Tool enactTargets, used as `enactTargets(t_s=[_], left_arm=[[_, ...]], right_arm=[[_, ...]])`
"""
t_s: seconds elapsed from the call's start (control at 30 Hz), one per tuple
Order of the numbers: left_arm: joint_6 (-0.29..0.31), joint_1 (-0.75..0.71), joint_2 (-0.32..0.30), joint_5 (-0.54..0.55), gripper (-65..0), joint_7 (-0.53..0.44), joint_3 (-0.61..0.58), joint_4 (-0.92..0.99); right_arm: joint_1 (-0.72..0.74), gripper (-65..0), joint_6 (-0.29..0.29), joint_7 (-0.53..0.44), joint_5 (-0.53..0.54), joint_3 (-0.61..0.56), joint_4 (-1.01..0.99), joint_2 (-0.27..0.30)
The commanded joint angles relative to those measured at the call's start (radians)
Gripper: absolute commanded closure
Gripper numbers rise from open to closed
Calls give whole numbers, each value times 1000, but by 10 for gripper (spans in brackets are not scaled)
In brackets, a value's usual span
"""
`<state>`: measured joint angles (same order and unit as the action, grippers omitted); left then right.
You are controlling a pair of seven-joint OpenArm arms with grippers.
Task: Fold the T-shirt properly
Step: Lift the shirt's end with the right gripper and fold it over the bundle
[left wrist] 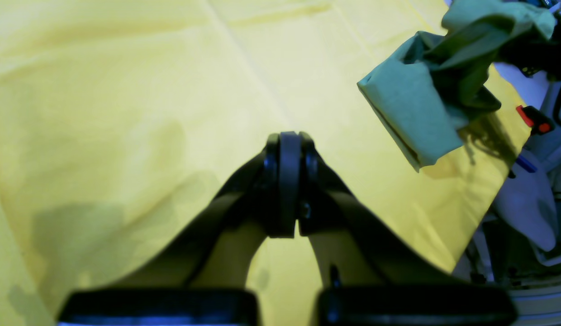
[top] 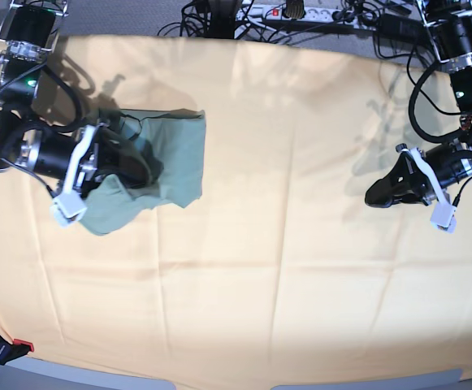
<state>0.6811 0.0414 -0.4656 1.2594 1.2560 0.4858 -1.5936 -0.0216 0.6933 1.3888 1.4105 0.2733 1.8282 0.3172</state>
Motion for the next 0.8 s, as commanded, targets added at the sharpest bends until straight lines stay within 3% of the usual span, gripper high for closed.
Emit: enactTargets(t_s=[0.0, 0.13, 0.23, 0.33, 0.37, 0.4, 0.67, 0.77], left_arm=[[-1, 14, -19, 32, 0, -23, 6, -16], [-1, 14, -19, 31, 0, -23, 6, -16], [0, 14, -19, 32, 0, -23, 6, -16], [-1, 14, -19, 31, 0, -23, 6, -16], [0, 14, -19, 31, 0, -23, 6, -16], [0, 14, -19, 31, 0, -23, 6, -16], [0, 14, -19, 31, 0, -23, 6, -16], [0, 14, -19, 31, 0, -23, 6, -16]], right_arm=[[17, 0, 5, -32, -2, -13, 17, 4], [16, 0, 5, -145, -164, -92, 17, -24], [23, -6, 5, -192, -225, -170, 17, -38], [48, -283, 5, -177, -268, -256, 17, -40], [58, -362, 5, -159, -276, -278, 17, -40], [71, -401, 5, -142, -279, -296, 17, -40], [130, -407, 5, -40, -240, -285, 71, -22], [129, -407, 5, -40, -171, -261, 95, -1]])
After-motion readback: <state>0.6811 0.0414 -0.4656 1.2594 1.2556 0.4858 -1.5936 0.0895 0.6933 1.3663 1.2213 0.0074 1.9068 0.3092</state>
